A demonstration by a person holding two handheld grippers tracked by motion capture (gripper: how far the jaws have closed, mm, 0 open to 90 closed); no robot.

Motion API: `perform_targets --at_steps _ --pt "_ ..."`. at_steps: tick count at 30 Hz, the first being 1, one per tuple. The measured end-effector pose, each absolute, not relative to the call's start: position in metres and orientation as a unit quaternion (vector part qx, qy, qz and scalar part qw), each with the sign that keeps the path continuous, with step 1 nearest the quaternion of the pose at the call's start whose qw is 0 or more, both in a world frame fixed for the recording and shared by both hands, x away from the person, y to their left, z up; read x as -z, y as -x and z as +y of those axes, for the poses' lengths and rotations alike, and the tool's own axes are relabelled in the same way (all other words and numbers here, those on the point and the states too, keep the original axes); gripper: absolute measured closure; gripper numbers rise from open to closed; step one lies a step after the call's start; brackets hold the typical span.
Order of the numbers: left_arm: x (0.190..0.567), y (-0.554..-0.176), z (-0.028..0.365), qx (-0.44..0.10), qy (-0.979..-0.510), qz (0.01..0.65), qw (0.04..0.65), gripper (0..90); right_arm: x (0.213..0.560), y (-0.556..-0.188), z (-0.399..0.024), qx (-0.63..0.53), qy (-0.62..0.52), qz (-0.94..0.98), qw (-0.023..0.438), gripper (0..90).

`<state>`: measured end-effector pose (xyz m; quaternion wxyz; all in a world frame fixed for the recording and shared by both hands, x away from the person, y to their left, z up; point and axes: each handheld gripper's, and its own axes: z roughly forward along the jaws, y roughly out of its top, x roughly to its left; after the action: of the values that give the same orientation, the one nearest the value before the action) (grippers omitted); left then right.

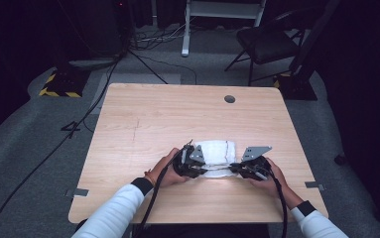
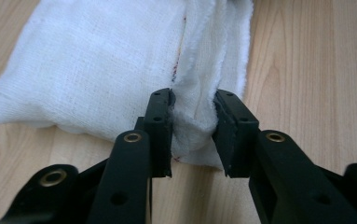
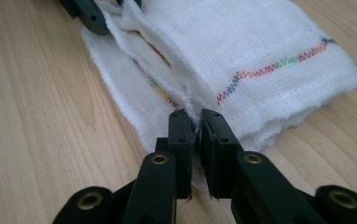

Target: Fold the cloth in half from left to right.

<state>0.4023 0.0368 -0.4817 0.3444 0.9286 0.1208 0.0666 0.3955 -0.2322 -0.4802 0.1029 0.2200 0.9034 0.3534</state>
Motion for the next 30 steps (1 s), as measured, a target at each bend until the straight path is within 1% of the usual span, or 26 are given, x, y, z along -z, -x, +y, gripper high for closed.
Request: perform_targets --at_steps 4,8,12,15,20,24,30 --pt "0.484 -0.398 0.038 -0.076 -0.927 0.126 0.345 66.8 0.485 -0.393 -0.232 -0.354 -0.223 0.902 0.104 82.5" --pt "0.489 -0.391 0.038 -0.106 -0.926 0.109 0.346 65.8 0.486 -0.391 -0.230 -0.347 -0.213 0.906 0.117 82.6" --pt "0.490 -0.394 0.040 -0.098 -0.923 0.113 0.355 66.0 0.486 -0.388 -0.228 -0.340 -0.206 0.908 0.131 83.0" --pt "0.491 -0.395 0.040 -0.100 -0.923 0.106 0.356 66.3 0.486 -0.390 -0.229 -0.342 -0.207 0.908 0.127 84.0" --pt "0.491 -0.401 0.040 -0.088 -0.923 0.108 0.359 66.7 0.487 -0.393 -0.228 -0.343 -0.208 0.908 0.124 85.1" --pt "0.491 -0.405 0.040 -0.092 -0.924 0.106 0.355 67.0 0.487 -0.396 -0.228 -0.344 -0.211 0.906 0.126 85.3" --pt "0.491 -0.417 0.041 -0.102 -0.922 0.119 0.354 67.1 0.487 -0.405 -0.224 -0.341 -0.216 0.905 0.135 85.5"
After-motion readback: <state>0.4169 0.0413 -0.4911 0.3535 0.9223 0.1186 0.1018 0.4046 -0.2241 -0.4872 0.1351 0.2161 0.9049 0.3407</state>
